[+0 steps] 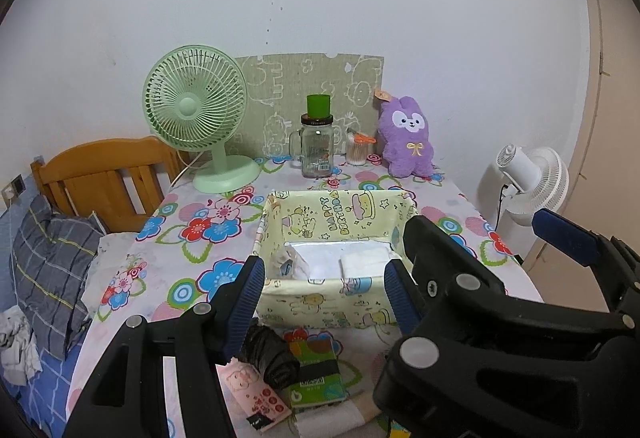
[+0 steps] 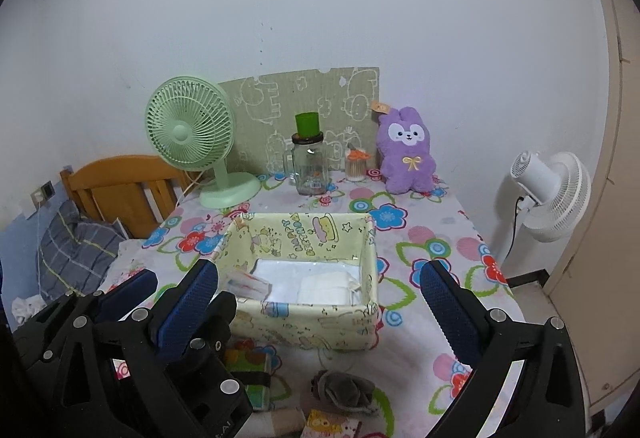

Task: Organize soft objects
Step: 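Withdraw both grippers from the box back toward the remaining items, then grasp the black plastic bag roll with the left gripper, then grasp the grey sock with the right gripper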

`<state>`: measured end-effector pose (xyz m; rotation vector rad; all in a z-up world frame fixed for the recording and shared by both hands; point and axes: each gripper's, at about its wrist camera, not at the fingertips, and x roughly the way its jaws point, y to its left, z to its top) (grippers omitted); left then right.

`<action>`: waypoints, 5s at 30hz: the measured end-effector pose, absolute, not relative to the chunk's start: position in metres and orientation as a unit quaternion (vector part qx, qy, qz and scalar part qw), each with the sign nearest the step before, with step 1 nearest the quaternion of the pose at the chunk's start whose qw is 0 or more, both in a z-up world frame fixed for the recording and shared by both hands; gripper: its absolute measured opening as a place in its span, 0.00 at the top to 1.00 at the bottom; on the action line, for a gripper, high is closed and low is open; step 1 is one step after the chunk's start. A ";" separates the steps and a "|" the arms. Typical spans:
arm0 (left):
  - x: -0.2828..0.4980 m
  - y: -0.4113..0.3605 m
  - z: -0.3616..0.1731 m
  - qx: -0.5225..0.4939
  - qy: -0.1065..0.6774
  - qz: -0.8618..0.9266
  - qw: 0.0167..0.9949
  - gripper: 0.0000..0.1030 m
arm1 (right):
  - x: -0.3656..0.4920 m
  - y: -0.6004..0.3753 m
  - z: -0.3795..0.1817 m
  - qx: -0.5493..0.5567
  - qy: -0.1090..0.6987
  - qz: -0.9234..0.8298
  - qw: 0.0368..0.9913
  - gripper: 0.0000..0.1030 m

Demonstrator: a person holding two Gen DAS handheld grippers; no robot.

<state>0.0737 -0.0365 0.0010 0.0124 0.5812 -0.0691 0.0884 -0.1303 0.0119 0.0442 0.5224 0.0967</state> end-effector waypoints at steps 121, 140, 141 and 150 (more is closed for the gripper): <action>0.065 -0.052 -0.101 0.038 0.371 -0.063 0.926 0.87 | 0.079 -0.145 -0.100 0.032 0.365 0.042 0.929 0.09; 0.082 -0.071 -0.118 0.052 0.395 -0.085 0.913 0.87 | 0.107 -0.162 -0.131 0.080 0.405 0.053 0.909 0.50; 0.082 -0.071 -0.118 0.052 0.395 -0.085 0.913 0.87 | 0.108 -0.163 -0.131 0.082 0.405 0.055 0.909 0.52; 0.076 -0.069 -0.110 0.050 0.386 -0.083 0.917 0.88 | 0.102 -0.159 -0.121 0.075 0.390 0.057 0.916 0.71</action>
